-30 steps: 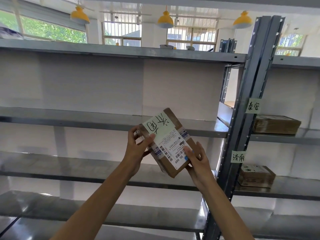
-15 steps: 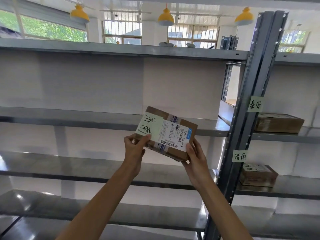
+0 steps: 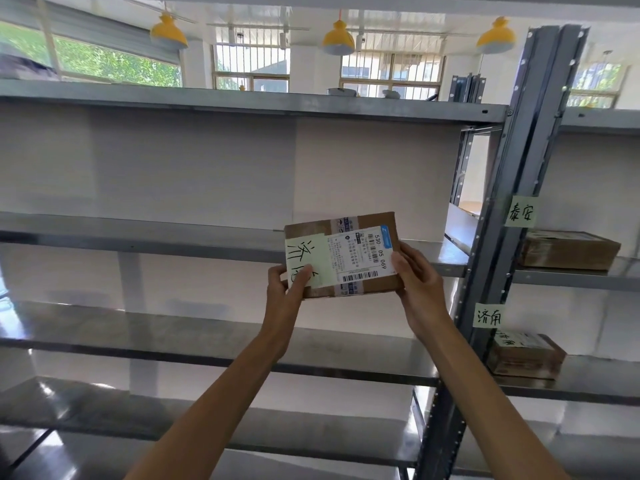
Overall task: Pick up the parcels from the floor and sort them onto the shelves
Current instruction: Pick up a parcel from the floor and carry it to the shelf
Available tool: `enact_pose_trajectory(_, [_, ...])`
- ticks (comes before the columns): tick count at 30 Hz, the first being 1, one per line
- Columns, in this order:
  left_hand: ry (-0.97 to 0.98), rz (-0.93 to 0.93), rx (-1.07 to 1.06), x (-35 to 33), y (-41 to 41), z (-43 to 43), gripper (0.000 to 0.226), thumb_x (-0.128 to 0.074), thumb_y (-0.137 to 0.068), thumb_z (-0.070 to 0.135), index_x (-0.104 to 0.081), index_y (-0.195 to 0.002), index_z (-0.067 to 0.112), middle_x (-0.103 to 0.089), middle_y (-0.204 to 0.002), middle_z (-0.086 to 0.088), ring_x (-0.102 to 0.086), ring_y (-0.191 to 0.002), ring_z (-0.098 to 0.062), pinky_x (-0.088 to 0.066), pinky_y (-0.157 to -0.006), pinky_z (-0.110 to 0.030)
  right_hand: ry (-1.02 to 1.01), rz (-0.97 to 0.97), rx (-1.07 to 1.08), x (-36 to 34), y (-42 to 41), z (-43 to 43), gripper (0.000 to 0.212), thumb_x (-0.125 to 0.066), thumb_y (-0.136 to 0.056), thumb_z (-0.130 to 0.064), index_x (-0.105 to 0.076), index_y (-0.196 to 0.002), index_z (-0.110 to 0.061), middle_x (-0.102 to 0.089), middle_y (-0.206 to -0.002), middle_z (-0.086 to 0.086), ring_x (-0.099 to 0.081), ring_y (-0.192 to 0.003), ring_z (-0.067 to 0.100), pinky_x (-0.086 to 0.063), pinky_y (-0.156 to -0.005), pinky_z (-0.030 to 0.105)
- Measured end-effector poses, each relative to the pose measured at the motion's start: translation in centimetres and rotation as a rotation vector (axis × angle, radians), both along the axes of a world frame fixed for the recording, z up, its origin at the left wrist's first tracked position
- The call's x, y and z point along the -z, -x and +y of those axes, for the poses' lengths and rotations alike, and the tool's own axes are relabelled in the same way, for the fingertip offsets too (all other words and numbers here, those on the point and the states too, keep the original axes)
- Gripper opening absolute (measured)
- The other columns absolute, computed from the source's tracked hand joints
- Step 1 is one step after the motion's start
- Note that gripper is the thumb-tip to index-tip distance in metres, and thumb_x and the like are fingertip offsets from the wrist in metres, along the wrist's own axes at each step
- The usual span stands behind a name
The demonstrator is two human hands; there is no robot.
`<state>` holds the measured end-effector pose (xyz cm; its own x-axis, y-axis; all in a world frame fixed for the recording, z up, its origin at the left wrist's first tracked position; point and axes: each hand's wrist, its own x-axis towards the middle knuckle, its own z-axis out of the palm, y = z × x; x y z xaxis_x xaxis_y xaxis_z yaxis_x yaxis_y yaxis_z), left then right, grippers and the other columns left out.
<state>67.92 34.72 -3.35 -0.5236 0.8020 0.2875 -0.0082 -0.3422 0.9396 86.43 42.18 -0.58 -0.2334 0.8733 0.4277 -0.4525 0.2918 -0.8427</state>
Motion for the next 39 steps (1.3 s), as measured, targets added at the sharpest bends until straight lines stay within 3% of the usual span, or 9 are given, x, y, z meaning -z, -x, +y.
enact_pose_trajectory(6, [0.030, -0.174, 0.023, 0.0, -0.4, -0.1, 0.032, -0.054, -0.091, 0.031, -0.034, -0.111, 0.016, -0.060, -0.099, 0.004, -0.062, -0.085, -0.009, -0.051, -0.049, -0.011, 0.058, 0.025, 0.028, 0.0, 0.7, 0.2, 0.024, -0.057, -0.090, -0.019, -0.062, -0.113, -0.022, -0.069, -0.109, 0.004, -0.067, -0.100, 0.016, -0.058, -0.074, 0.024])
enact_pose_trajectory(11, [0.089, -0.228, 0.084, 0.0, 0.3, -0.9, 0.041, -0.063, -0.084, 0.032, -0.034, -0.111, 0.019, -0.064, -0.104, -0.002, -0.064, -0.089, -0.011, -0.054, -0.057, -0.022, 0.094, 0.055, 0.032, 0.1, 1.2, 0.4, 0.018, -0.057, -0.090, -0.021, -0.065, -0.105, -0.024, -0.068, -0.104, 0.003, -0.066, -0.097, 0.016, -0.058, -0.074, 0.024])
enact_pose_trajectory(15, [0.088, -0.326, 0.151, -0.5, 1.4, -1.4, 0.075, -0.069, -0.080, 0.031, -0.016, -0.134, 0.032, -0.065, -0.105, -0.002, -0.061, -0.098, -0.018, -0.051, -0.089, -0.053, 0.025, 0.068, 0.034, -0.8, 1.8, 0.9, 0.019, -0.057, -0.090, -0.022, -0.065, -0.107, -0.017, -0.067, -0.100, 0.003, -0.068, -0.092, 0.011, -0.056, -0.074, 0.020])
enact_pose_trajectory(18, [0.090, -0.336, 0.208, -0.5, 2.1, -1.6, 0.095, -0.071, -0.077, 0.031, -0.002, -0.142, 0.039, -0.066, -0.102, 0.000, -0.060, -0.103, -0.021, -0.042, -0.096, -0.063, 0.010, 0.051, 0.079, -1.8, 2.4, 1.3, 0.020, -0.058, -0.090, -0.021, -0.063, -0.108, -0.014, -0.066, -0.100, 0.005, -0.067, -0.090, 0.013, -0.056, -0.071, 0.023])
enact_pose_trajectory(21, [0.078, -0.357, 0.229, -0.2, 2.1, -1.6, 0.102, -0.074, -0.071, 0.032, -0.003, -0.143, 0.043, -0.066, -0.107, -0.001, -0.060, -0.106, -0.022, -0.042, -0.095, -0.064, 0.015, 0.021, 0.147, -1.9, 3.3, 1.4, 0.029, -0.060, -0.089, -0.025, -0.058, -0.116, -0.013, -0.065, -0.105, 0.007, -0.064, -0.097, 0.018, -0.057, -0.078, 0.034])
enact_pose_trajectory(26, [0.041, -0.359, 0.204, 0.1, 1.6, -1.6, 0.082, -0.072, -0.077, 0.028, -0.018, -0.137, 0.044, -0.064, -0.111, -0.002, -0.058, -0.112, -0.026, -0.047, -0.091, -0.062, 0.068, -0.051, 0.162, -0.5, 4.9, 0.3, 0.059, -0.063, -0.086, -0.031, -0.032, -0.137, -0.027, -0.054, -0.113, -0.005, -0.056, -0.099, 0.004, -0.047, -0.080, 0.025])
enact_pose_trajectory(29, [0.033, -0.342, 0.177, 0.2, 1.3, -1.5, 0.080, -0.073, -0.075, 0.028, -0.021, -0.134, 0.042, -0.065, -0.111, -0.005, -0.059, -0.112, -0.027, -0.051, -0.087, -0.059, 0.072, -0.119, 0.131, 0.9, 5.6, -0.5, 0.064, -0.060, -0.087, -0.037, -0.023, -0.138, -0.034, -0.051, -0.110, -0.009, -0.051, -0.107, 0.010, -0.040, -0.093, 0.038])
enact_pose_trajectory(33, [0.049, -0.326, 0.159, 0.4, 0.3, -1.4, 0.087, -0.077, -0.064, 0.036, -0.022, -0.131, 0.039, -0.065, -0.111, -0.007, -0.060, -0.110, -0.027, -0.054, -0.082, -0.055, 0.107, -0.090, -0.014, 2.0, 6.4, -1.9, 0.056, -0.056, -0.088, -0.037, -0.024, -0.133, -0.049, -0.044, -0.141, -0.001, -0.041, -0.130, 0.022, -0.034, -0.104, 0.053])
enact_pose_trajectory(39, [0.136, -0.159, 0.089, 0.7, 0.7, -2.0, 0.080, -0.075, -0.060, 0.042, -0.029, -0.124, 0.026, -0.047, -0.131, -0.005, -0.051, -0.115, -0.022, -0.047, -0.096, -0.054, 0.042, -0.009, 0.004, 1.2, 6.0, -2.0, 0.057, -0.060, -0.088, -0.022, -0.034, -0.127, -0.055, -0.052, -0.134, 0.001, -0.060, -0.106, 0.011, -0.054, -0.088, 0.041])
